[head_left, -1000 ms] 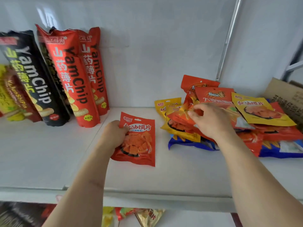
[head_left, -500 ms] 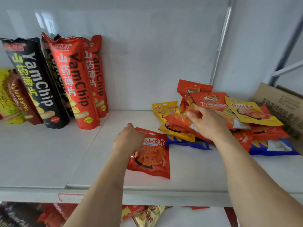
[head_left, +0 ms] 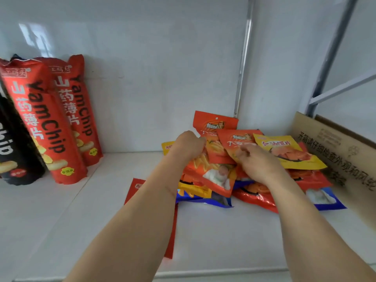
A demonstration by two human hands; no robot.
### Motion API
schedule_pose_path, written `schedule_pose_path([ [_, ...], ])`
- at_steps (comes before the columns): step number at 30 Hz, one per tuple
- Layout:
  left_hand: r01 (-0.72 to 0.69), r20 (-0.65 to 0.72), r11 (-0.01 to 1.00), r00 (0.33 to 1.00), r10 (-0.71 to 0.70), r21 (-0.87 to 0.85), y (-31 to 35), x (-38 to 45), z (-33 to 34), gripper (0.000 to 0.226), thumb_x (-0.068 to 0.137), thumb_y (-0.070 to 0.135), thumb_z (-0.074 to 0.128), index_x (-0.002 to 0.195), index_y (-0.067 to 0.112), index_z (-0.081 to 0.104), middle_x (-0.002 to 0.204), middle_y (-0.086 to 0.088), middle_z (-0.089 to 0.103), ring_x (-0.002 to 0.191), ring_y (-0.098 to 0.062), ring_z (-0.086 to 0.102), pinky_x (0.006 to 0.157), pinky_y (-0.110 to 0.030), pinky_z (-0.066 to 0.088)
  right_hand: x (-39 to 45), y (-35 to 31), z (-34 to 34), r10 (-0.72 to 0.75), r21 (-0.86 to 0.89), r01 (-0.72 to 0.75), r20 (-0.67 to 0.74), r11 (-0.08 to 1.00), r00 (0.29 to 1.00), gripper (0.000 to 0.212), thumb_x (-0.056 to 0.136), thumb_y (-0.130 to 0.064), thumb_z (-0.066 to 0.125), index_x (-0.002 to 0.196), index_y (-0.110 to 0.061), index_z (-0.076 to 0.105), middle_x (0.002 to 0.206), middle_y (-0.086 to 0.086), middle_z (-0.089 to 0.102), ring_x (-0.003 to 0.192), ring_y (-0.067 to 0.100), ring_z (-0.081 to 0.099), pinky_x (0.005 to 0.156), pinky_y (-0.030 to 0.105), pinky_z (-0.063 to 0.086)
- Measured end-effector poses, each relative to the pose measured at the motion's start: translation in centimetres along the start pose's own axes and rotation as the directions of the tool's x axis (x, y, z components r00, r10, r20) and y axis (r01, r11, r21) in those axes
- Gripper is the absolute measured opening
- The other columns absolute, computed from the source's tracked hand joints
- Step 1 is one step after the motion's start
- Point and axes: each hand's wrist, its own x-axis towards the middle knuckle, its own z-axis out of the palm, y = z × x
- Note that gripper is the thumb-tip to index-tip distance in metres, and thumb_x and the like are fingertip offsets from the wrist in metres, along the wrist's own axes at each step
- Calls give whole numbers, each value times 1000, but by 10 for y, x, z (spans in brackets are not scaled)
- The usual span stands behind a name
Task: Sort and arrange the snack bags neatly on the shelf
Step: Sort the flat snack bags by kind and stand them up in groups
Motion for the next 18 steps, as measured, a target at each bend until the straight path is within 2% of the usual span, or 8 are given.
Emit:
schedule_pose_path([
  [3, 92, 38, 991, 995, -89, -96, 14, 18, 10, 38, 99, 35, 52, 72, 9, 52, 69, -5, 55, 61, -19, 50, 54, -27, 36, 4, 6, 0, -21, 50, 19, 31, 999, 999, 45, 101, -44, 34, 134, -20, 53, 139, 6, 55, 125, 28, 51, 102, 44, 42],
  [7, 184, 63, 938, 983, -174, -294, 26, 35, 22, 25, 94, 32, 63, 84, 8, 60, 81, -12, 66, 71, -29, 62, 69, -37, 58, 9, 6, -2, -86, 149, 73, 80, 986, 993, 45, 104, -39, 34, 142, -19, 45, 146, 5, 49, 132, 26, 45, 103, 36, 38],
  [8, 213, 78, 907, 977, -199, -363, 26, 38, 25, 23, 93, 29, 66, 85, 9, 61, 81, -12, 66, 73, -29, 63, 71, -39, 58, 10, 4, -3, -102, 163, 87, 87, 983, 991, 45, 104, -39, 33, 143, -19, 44, 147, 5, 47, 133, 25, 44, 103, 34, 37],
  [11, 304, 139, 800, 952, -273, -517, 22, 44, 30, 24, 90, 36, 70, 91, 13, 64, 75, -7, 66, 68, -24, 62, 63, -31, 52, 12, -1, -4, -141, 191, 118, 111, 974, 984, 48, 104, -43, 32, 147, -23, 39, 151, 2, 43, 136, 23, 42, 102, 31, 35],
  [13, 334, 180, 765, 942, -282, -551, 21, 48, 30, 25, 89, 39, 71, 95, 15, 67, 76, -4, 69, 66, -21, 64, 64, -29, 52, 11, -3, -3, -177, 234, 142, 136, 962, 975, 48, 103, -44, 33, 147, -26, 37, 151, 0, 44, 136, 22, 42, 103, 30, 35],
  [15, 335, 220, 753, 942, -253, -567, 21, 50, 29, 22, 88, 32, 74, 93, 12, 69, 69, -4, 69, 55, -19, 64, 58, -29, 54, 7, -4, 1, -217, 311, 162, 152, 937, 964, 47, 102, -44, 36, 147, -29, 38, 149, -3, 45, 135, 18, 44, 106, 30, 36],
  [16, 329, 229, 752, 944, -239, -571, 22, 52, 30, 22, 86, 28, 77, 93, 8, 70, 70, -6, 71, 56, -22, 67, 60, -33, 57, 6, -5, 3, -235, 348, 170, 153, 922, 960, 46, 102, -43, 38, 146, -30, 39, 148, -5, 47, 134, 15, 45, 106, 29, 37],
  [18, 302, 196, 780, 953, -231, -549, 22, 52, 34, 26, 83, 23, 79, 101, 5, 72, 87, -12, 75, 74, -27, 72, 73, -44, 61, 3, -6, 4, -264, 414, 180, 155, 892, 952, 43, 102, -38, 42, 144, -30, 42, 144, -9, 49, 130, 8, 46, 100, 18, 36],
])
